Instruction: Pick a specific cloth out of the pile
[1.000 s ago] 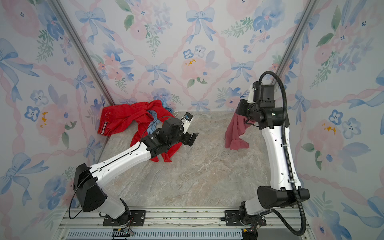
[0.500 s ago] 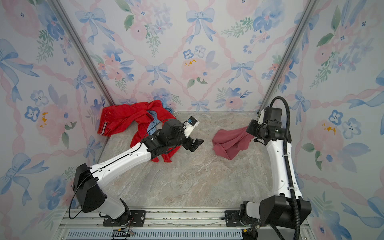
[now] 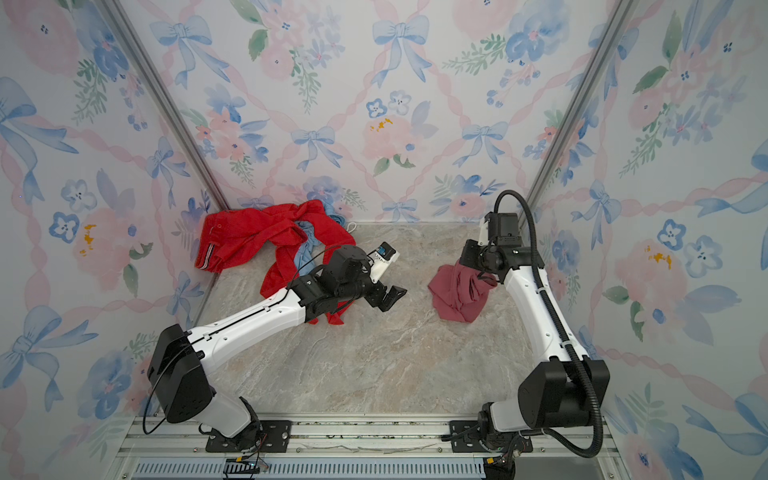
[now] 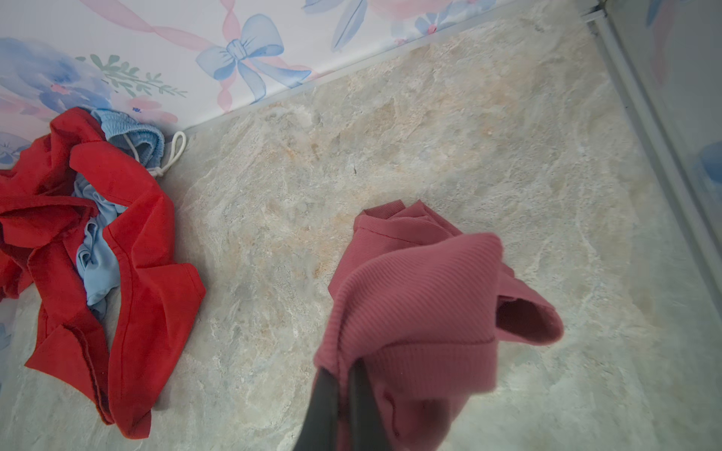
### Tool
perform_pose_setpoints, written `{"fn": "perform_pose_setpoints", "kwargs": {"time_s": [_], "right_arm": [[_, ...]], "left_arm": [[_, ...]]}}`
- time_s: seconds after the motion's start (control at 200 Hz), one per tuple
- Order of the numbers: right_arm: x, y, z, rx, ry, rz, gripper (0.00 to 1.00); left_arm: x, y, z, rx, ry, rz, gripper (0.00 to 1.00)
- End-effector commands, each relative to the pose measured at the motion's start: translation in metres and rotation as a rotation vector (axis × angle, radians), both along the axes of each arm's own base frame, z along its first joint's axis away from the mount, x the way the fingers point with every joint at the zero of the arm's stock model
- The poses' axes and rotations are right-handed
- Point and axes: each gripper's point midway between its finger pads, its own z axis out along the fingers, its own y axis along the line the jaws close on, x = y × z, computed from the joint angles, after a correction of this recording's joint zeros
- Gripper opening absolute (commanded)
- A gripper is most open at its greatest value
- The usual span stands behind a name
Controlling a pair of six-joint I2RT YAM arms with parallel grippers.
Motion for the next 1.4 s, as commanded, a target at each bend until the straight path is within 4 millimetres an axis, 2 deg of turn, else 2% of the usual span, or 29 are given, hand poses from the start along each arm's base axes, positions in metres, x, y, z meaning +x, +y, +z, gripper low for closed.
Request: {"fn": "perform_pose_setpoints", "kwargs": {"time_s": [0.0, 0.26, 0.415, 0.565, 0.68, 0.72, 0.76, 0.845, 0.885, 0.93, 0.99, 1.065, 1.125, 1.235, 1.39], "right_arm": [[0.012, 0.012, -0.014, 0.048, -0.008, 0.024, 0.00], [0.009, -0.027, -0.089, 0.075, 0.131, -0.072, 0.00], [-0.004, -0.029, -0.131, 0.023, 0.245, -0.075, 0.00], [-0.020, -0.038, -0.151, -0.047, 0.286, -0.112, 0.00], [-0.029, -0.045, -0.155, -0.102, 0.293, -0.131, 0.00], [-0.032, -0.049, -0.153, -0.123, 0.290, -0.137, 0.06], [-0.034, -0.051, -0.149, -0.139, 0.280, -0.139, 0.18], [-0.037, -0.053, -0.134, -0.173, 0.244, -0.140, 0.61], [-0.039, -0.053, -0.123, -0.200, 0.217, -0.136, 0.75], [-0.041, -0.052, -0.111, -0.245, 0.187, -0.134, 0.88], [-0.043, -0.045, -0.097, -0.297, 0.146, -0.109, 1.00], [-0.041, -0.031, -0.088, -0.330, 0.101, -0.053, 0.97], [-0.035, -0.021, -0.093, -0.343, 0.110, -0.005, 0.97], [-0.021, -0.010, -0.123, -0.393, 0.232, 0.078, 0.97], [-0.005, -0.016, -0.164, -0.466, 0.320, 0.084, 0.97]], "left_arm": [[-0.008, 0.006, 0.016, -0.057, 0.004, 0.012, 0.98], [-0.016, 0.013, 0.008, -0.060, 0.035, 0.018, 0.98], [-0.017, 0.011, 0.009, -0.067, 0.044, 0.013, 0.98], [-0.019, 0.009, 0.008, -0.072, 0.055, 0.005, 0.98], [-0.022, 0.009, 0.003, -0.069, 0.068, -0.007, 0.98], [-0.022, 0.009, 0.001, -0.066, 0.072, -0.006, 0.98], [-0.023, 0.010, -0.002, -0.063, 0.077, -0.006, 0.98], [-0.024, 0.012, -0.007, -0.056, 0.085, -0.001, 0.98], [-0.025, 0.013, -0.009, -0.053, 0.090, 0.001, 0.98], [-0.025, 0.014, -0.012, -0.052, 0.095, 0.006, 0.98], [-0.027, 0.015, -0.016, -0.048, 0.106, 0.006, 0.98], [-0.028, 0.014, -0.022, -0.046, 0.124, 0.004, 0.98], [-0.029, 0.013, -0.027, -0.047, 0.134, 0.001, 0.98], [-0.031, 0.011, -0.028, -0.051, 0.145, -0.009, 0.98], [-0.035, 0.018, -0.025, -0.055, 0.132, -0.003, 0.98]]}}
